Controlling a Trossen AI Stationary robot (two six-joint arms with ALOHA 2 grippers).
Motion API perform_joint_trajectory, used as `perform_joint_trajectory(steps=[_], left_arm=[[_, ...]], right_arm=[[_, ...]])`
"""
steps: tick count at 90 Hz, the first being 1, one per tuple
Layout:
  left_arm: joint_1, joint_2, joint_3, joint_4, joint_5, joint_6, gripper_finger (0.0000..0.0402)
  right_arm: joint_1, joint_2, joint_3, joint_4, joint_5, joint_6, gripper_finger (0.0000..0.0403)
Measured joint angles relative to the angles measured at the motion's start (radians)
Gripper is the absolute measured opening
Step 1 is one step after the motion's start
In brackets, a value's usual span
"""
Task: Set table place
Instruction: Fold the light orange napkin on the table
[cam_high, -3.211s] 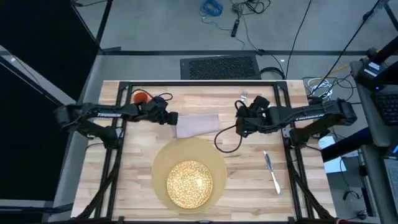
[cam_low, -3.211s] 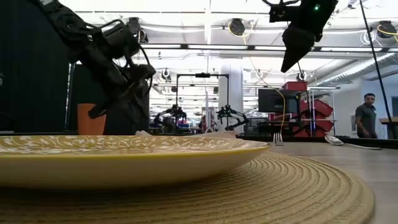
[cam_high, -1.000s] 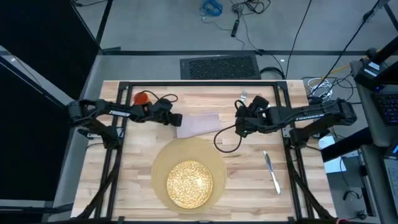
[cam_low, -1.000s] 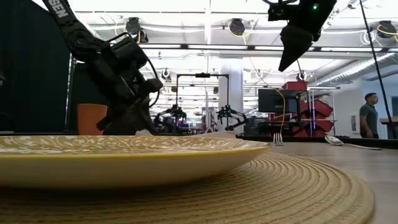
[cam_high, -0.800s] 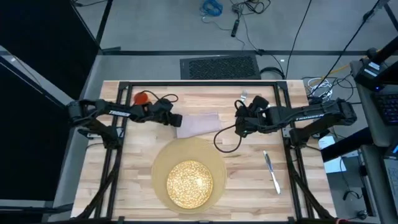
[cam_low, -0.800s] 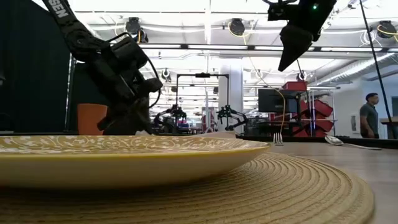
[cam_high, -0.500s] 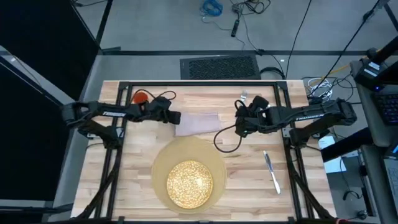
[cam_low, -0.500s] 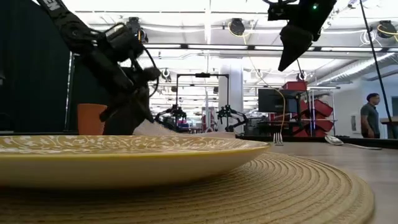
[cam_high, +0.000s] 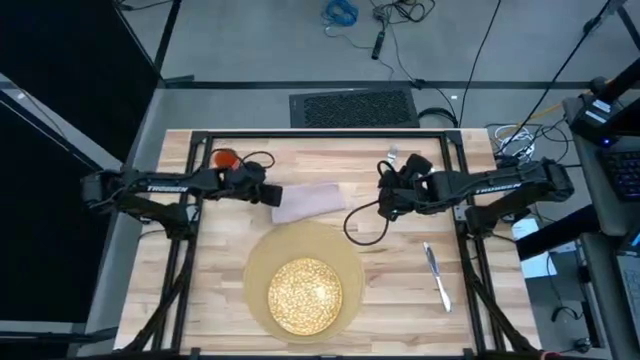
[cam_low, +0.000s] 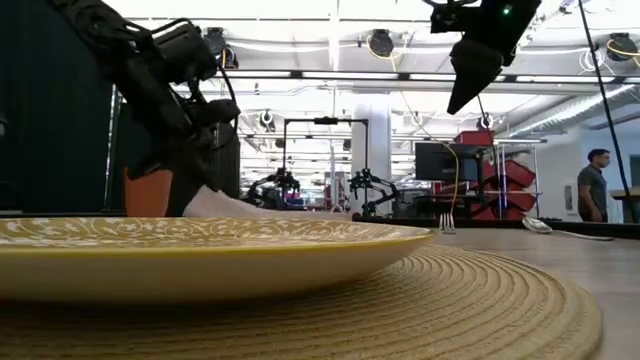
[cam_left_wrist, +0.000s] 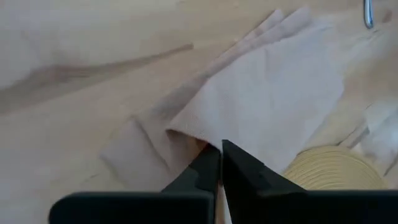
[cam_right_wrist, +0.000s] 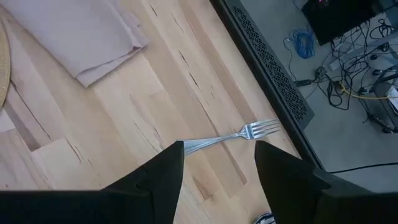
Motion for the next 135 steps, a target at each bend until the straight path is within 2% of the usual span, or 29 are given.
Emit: perform_joint_trajectory(steps=[11, 30, 39, 51, 55, 59, 71, 81, 95, 109, 135], left_arm=[[0.000, 0.000, 0.000, 0.000, -0.010, 0.002, 0.0000], [0.000, 0.000, 0.000, 0.023, -0.028, 0.030, 0.0000], [0.000, 0.000, 0.000, 0.042, -0.032, 0.031, 0.0000], [0.000, 0.001, 0.000, 0.032, -0.042, 0.034, 0.0000], [0.000, 0.001, 0.000, 0.030, -0.044, 0.035, 0.0000], [0.000, 0.001, 0.000, 0.026, -0.044, 0.034, 0.0000], [0.000, 0.019, -0.001, 0.006, -0.044, 0.030, 0.0000], [-0.005, 0.045, -0.001, 0.001, -0.044, 0.029, 0.0000], [-0.012, 0.066, -0.001, 0.018, -0.044, 0.030, 0.0000], [-0.013, 0.067, -0.001, 0.018, -0.043, 0.032, 0.0000], [-0.013, 0.067, -0.001, 0.018, -0.042, 0.037, 0.0000]], right_arm=[[0.000, -0.002, -0.022, 0.092, 0.001, -0.017, 0.0183], [-0.049, 0.000, -0.160, 0.634, -0.004, -0.395, 0.0183], [-0.088, 0.000, -0.180, 0.767, -0.038, -0.483, 0.0183], [-0.150, 0.001, -0.182, 0.765, -0.061, -0.506, 0.0183], [-0.175, 0.007, -0.182, 0.782, -0.100, -0.508, 0.0183], [-0.208, 0.015, -0.182, 0.809, -0.207, -0.518, 0.0183], [-0.324, 0.087, -0.182, 0.903, -0.646, -0.531, 0.0183], [-0.414, 0.190, -0.181, 0.940, -0.808, -0.526, 0.0183], [-0.487, 0.335, -0.177, 0.938, -0.868, -0.520, 0.0183], [-0.492, 0.438, -0.119, 0.939, -0.920, -0.524, 0.0183], [-0.486, 0.578, 0.058, 0.826, -0.917, -0.558, 0.0183]])
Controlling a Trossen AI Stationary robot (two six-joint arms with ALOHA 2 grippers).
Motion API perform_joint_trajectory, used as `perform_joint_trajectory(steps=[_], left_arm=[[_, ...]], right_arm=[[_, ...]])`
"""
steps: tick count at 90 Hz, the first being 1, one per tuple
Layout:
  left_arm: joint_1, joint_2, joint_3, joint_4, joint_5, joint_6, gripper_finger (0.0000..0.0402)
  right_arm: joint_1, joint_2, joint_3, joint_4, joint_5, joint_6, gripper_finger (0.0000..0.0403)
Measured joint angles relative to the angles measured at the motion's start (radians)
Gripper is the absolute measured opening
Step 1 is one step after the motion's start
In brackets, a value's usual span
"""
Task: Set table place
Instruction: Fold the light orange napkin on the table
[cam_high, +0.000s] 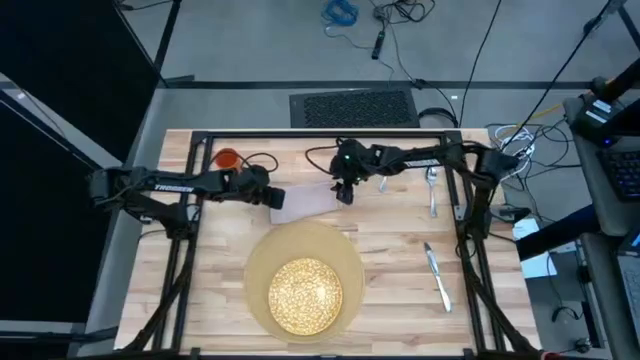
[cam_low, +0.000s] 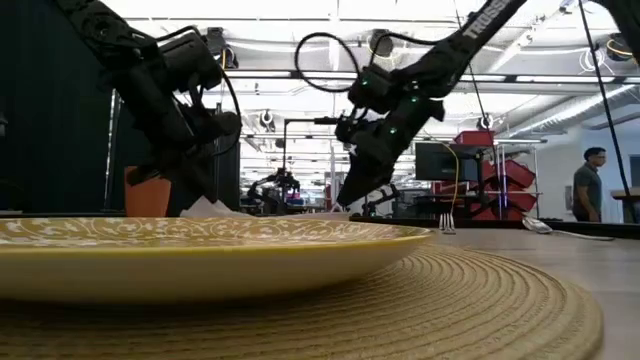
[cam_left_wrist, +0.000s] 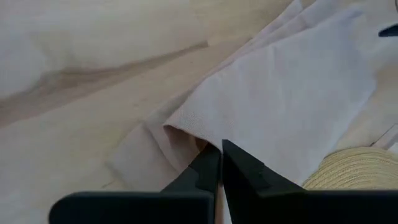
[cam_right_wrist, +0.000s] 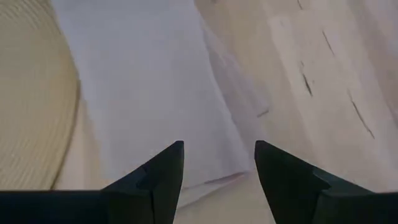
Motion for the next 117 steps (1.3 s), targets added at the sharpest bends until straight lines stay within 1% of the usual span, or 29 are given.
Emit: perform_joint_trajectory(steps=[24, 33, 42, 58, 62, 84, 108, 117], left_arm=[[0.000, 0.000, 0.000, 0.000, 0.008, 0.021, 0.0000], [0.000, 0.000, 0.000, 0.000, 0.008, 0.025, 0.0000], [0.000, 0.000, 0.000, 0.000, 0.008, 0.027, 0.0000], [0.000, 0.000, 0.000, 0.000, 0.009, 0.026, 0.0000], [0.000, 0.000, 0.000, 0.000, 0.009, 0.026, 0.0000], [0.000, 0.000, 0.000, 0.011, 0.011, 0.026, 0.0000], [0.000, 0.000, 0.000, 0.045, 0.012, 0.034, 0.0000], [0.000, 0.000, 0.000, 0.045, 0.012, 0.043, 0.0000]], right_arm=[[0.000, 0.051, 0.024, -0.030, 0.001, -0.001, 0.0182], [-0.001, 0.056, 0.024, -0.029, 0.006, 0.005, 0.0168], [-0.002, 0.056, 0.024, -0.025, 0.025, 0.005, 0.0133], [-0.009, 0.056, 0.024, -0.024, 0.036, -0.008, 0.0024], [-0.011, 0.056, 0.024, -0.023, 0.036, -0.015, 0.0010], [-0.013, 0.051, 0.024, -0.019, 0.035, -0.018, 0.0001], [0.003, 0.000, 0.023, -0.017, 0.021, -0.012, 0.0000], [0.010, -0.007, 0.023, 0.003, -0.016, 0.000, 0.0000]])
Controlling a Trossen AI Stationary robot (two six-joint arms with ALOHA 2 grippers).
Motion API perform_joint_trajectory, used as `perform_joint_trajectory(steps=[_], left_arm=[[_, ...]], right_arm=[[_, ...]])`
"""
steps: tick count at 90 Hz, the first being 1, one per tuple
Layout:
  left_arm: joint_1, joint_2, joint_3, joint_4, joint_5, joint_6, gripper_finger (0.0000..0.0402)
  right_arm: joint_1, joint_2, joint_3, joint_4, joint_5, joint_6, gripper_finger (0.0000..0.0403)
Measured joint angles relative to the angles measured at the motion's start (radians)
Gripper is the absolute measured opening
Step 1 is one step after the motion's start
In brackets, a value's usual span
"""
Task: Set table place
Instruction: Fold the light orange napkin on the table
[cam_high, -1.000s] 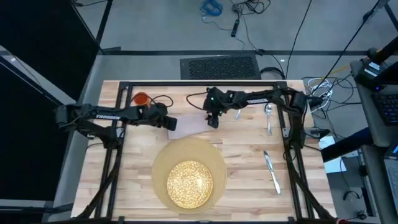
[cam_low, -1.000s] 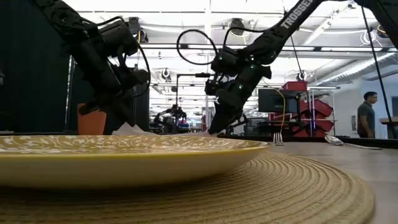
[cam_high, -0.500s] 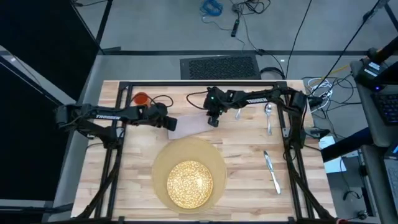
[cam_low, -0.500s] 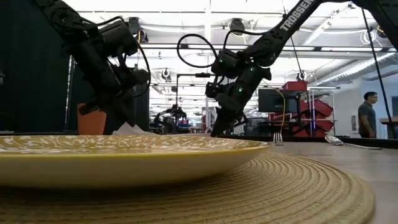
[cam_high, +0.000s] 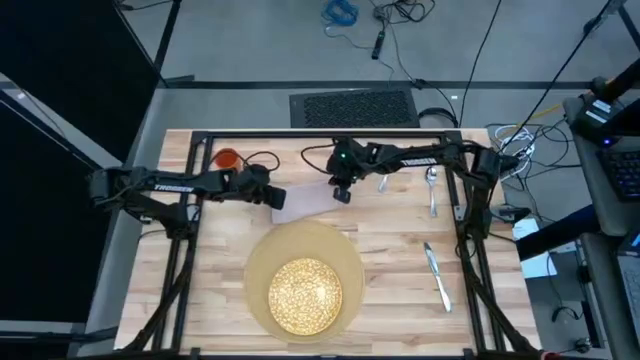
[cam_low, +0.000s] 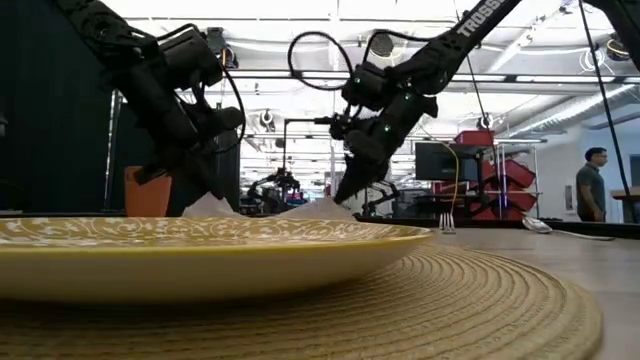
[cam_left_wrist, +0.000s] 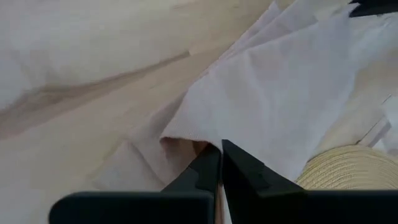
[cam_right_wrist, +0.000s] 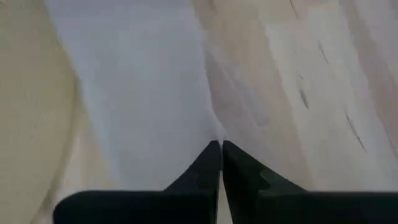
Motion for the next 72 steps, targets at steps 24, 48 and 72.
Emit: perform_joint_trajectory(steps=[24, 48, 72], left_arm=[[0.000, 0.000, 0.000, 0.000, 0.000, 0.002, 0.0000], [-0.029, 0.000, 0.000, 0.000, -0.001, -0.023, 0.0000], [-0.087, 0.000, 0.000, 0.000, -0.058, -0.046, 0.0000]], right_arm=[[0.012, 0.000, 0.002, 0.072, -0.056, 0.013, 0.0000], [-0.016, 0.000, 0.061, 0.067, -0.059, 0.019, 0.0000], [-0.064, 0.039, 0.063, 0.033, -0.058, 0.040, 0.0000]])
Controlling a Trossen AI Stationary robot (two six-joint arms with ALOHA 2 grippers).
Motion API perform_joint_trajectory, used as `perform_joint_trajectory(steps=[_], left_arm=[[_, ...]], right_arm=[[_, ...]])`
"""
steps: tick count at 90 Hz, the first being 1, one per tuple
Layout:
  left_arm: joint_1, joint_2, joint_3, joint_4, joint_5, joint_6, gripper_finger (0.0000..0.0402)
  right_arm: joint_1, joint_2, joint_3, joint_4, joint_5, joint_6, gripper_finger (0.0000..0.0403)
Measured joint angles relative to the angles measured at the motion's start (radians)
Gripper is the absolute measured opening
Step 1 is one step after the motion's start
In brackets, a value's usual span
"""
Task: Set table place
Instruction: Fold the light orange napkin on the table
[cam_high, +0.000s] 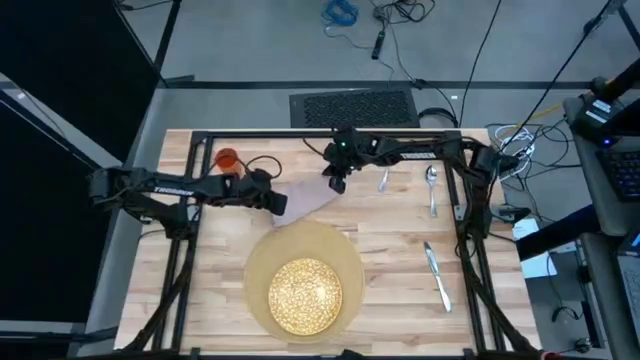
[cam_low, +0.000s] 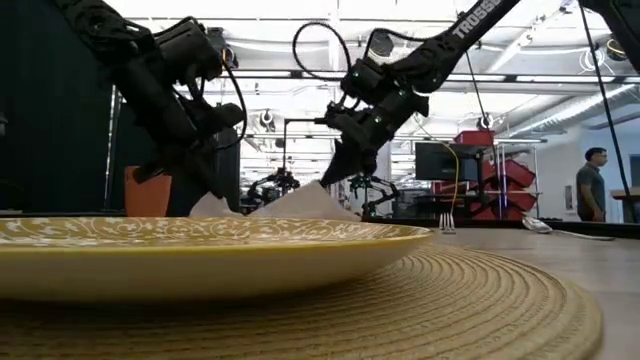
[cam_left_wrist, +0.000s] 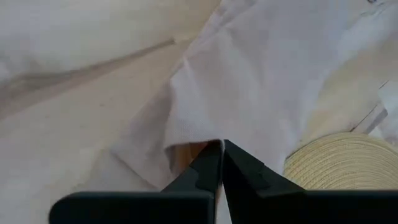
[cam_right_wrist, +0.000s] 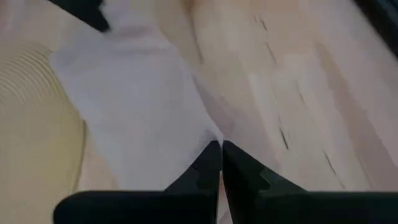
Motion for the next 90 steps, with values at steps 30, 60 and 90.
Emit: perform_joint_trajectory(steps=[30, 60, 90], left_arm=[[-0.030, 0.000, 0.000, -0.003, -0.003, -0.022, 0.0000], [-0.030, 0.000, 0.000, -0.002, -0.004, -0.026, 0.0000], [-0.054, 0.000, 0.000, -0.009, -0.049, -0.064, 0.0000]], right_arm=[[-0.005, 0.077, 0.000, 0.073, 0.015, 0.015, 0.0001], [-0.006, 0.076, 0.006, 0.082, 0.037, 0.022, 0.0096], [-0.006, 0.076, 0.007, 0.082, 0.135, 0.022, 0.0176]])
